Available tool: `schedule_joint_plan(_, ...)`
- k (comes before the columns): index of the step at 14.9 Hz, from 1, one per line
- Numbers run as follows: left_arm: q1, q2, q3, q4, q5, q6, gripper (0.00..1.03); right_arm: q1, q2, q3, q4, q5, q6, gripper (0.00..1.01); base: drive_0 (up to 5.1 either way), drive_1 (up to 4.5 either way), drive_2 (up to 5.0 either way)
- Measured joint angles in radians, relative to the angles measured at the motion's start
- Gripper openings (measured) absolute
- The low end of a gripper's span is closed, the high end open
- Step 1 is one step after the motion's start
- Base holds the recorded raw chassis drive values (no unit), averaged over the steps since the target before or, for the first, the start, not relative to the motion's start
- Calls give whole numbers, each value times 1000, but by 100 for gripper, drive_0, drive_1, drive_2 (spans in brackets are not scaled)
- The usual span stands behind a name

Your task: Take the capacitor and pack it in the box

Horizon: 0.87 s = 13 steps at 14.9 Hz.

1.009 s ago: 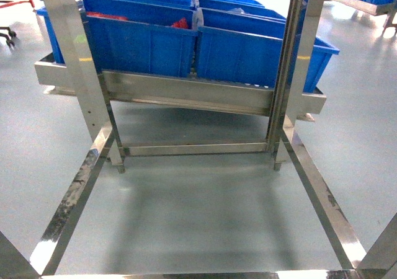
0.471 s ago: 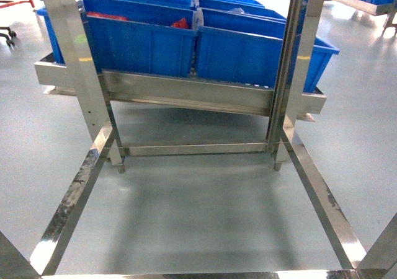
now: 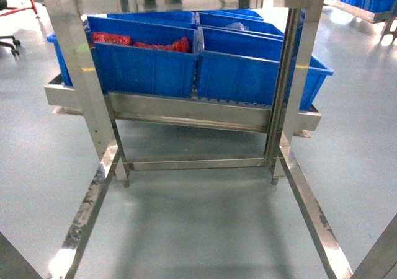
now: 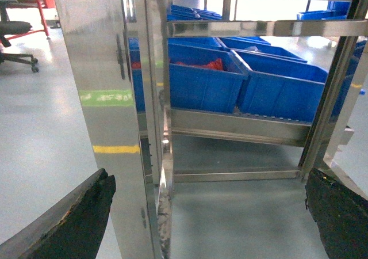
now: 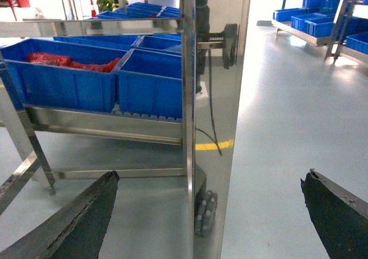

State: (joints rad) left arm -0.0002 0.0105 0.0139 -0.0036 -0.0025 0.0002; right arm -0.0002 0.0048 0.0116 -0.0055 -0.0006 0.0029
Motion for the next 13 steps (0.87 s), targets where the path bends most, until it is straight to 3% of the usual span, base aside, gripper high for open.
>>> schedule_joint_plan(13,0,0,0,0,3,0,98,0,0,0,1,0,-1,98,0,0,0)
